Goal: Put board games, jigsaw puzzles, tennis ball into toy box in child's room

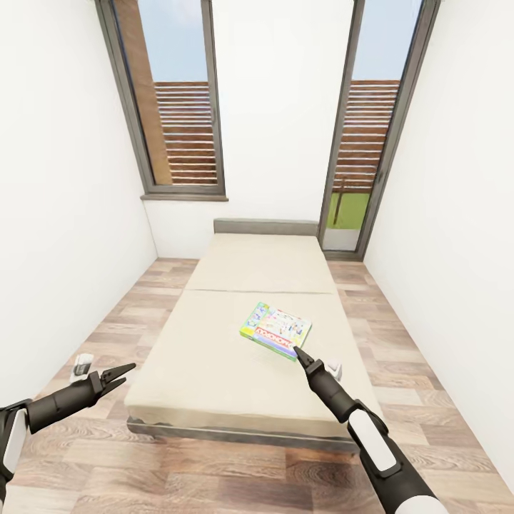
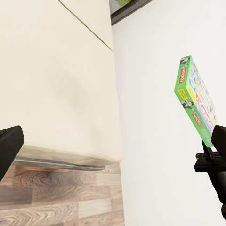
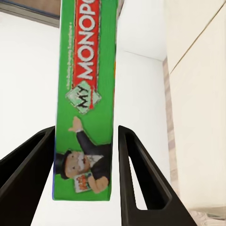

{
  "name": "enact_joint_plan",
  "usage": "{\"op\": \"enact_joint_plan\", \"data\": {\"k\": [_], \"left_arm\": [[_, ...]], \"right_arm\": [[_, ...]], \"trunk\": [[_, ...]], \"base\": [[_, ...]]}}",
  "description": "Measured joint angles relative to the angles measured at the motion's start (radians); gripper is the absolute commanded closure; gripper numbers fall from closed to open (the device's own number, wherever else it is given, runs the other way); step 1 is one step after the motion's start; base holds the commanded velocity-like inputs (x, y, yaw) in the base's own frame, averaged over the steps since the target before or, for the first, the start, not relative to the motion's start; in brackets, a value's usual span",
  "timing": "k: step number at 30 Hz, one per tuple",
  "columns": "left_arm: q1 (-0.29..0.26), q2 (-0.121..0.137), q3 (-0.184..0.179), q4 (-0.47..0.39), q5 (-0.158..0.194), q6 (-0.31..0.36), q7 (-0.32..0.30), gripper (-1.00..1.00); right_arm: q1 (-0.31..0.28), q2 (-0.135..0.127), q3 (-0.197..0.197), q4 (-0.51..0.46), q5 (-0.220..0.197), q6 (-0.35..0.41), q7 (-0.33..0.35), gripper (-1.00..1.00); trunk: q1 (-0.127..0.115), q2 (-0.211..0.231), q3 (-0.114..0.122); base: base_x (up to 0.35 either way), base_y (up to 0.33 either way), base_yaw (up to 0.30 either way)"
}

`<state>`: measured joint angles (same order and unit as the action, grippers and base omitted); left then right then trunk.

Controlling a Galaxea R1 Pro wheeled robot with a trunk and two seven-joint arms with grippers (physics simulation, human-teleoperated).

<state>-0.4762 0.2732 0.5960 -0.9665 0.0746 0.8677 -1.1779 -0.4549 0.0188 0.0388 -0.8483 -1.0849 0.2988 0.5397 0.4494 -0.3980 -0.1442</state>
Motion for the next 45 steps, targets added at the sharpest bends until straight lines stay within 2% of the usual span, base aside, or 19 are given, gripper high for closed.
{"op": "enact_joint_plan", "data": {"k": [7, 18, 26, 45], "left_arm": [[0.0, 0.0, 0.0, 0.0, 0.0, 0.0, 0.0, -1.0], [0.0, 0.0, -0.002, 0.0, 0.0, -0.002, 0.0, -1.0], [0.0, -0.001, -0.002, -0.001, 0.0, -0.002, 0.0, -1.0], [0.0, -0.002, -0.002, -0.001, 0.0, -0.004, 0.0, -1.0]], "right_arm": [[0.0, 0.0, 0.0, 0.0, 0.0, 0.0, 0.0, 1.0], [0.0, 0.001, 0.0, 0.0, 0.001, 0.0, 0.0, 1.0], [0.0, 0.0, 0.0, 0.0, 0.0, 0.0, 0.0, 1.0], [0.0, 0.0, 0.0, 0.0, 0.001, -0.001, 0.0, 1.0]], "trunk": [[0.0, 0.0, 0.011], [0.0, 0.0, 0.029], [0.0, 0.0, 0.039], [0.0, 0.0, 0.059]], "base": [[-0.014, -0.011, 0.0], [-0.002, -0.238, 0.0], [0.0, -0.049, 0.011], [-0.071, -0.001, 0.196]]}}
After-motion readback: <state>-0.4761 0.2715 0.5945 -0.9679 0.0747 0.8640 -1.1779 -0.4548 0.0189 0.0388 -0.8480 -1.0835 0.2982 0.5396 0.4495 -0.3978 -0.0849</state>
